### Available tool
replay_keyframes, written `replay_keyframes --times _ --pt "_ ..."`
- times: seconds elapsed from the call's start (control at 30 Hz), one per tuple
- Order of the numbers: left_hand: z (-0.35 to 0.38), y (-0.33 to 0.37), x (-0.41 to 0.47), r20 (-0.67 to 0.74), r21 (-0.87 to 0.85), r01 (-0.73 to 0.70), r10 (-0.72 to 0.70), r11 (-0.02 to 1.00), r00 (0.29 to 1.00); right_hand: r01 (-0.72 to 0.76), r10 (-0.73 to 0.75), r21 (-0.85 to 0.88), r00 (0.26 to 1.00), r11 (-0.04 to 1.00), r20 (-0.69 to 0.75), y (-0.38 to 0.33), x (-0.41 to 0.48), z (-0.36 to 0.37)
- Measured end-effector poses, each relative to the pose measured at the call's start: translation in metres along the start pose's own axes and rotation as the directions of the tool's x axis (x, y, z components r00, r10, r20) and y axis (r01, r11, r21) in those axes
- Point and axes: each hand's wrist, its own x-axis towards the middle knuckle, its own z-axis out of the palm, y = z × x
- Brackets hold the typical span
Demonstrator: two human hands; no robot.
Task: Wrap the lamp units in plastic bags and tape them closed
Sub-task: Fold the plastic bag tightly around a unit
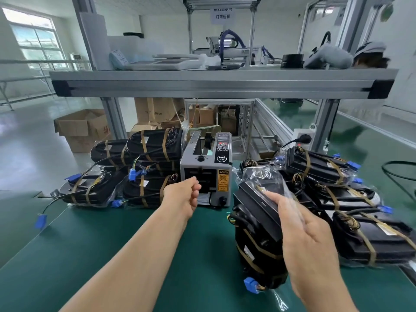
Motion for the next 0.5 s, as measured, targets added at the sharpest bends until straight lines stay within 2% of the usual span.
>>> replay_keyframes --times 0.17,0.3,0.4,0.5 --pt "0.011 0.002 0.013 -0.001 0.023 0.082 -0.082 0.996 0.997 0.003 -0.003 0.004 1.0 1.0 -0.026 -0.002 -0.007 0.004" --pt "0.022 0.003 0.021 -0.038 -0.089 0.112 -0.115 0.99 0.993 0.006 -0.006 0.007 0.999 1.0 -0.038 -0.003 -0.01 0.007" --pt "0.029 0.002 0.022 -0.129 -0.224 0.075 -0.106 0.972 0.986 0.012 -0.012 0.025 0.999 1.0 -0.038 -0.009 -0.013 0.012" --pt "0.026 -0.002 0.009 -0.139 -0.264 -0.037 0.0 0.964 0.99 0.016 -0.016 0.01 1.0 1.0 -0.002 -0.01 -0.015 0.012"
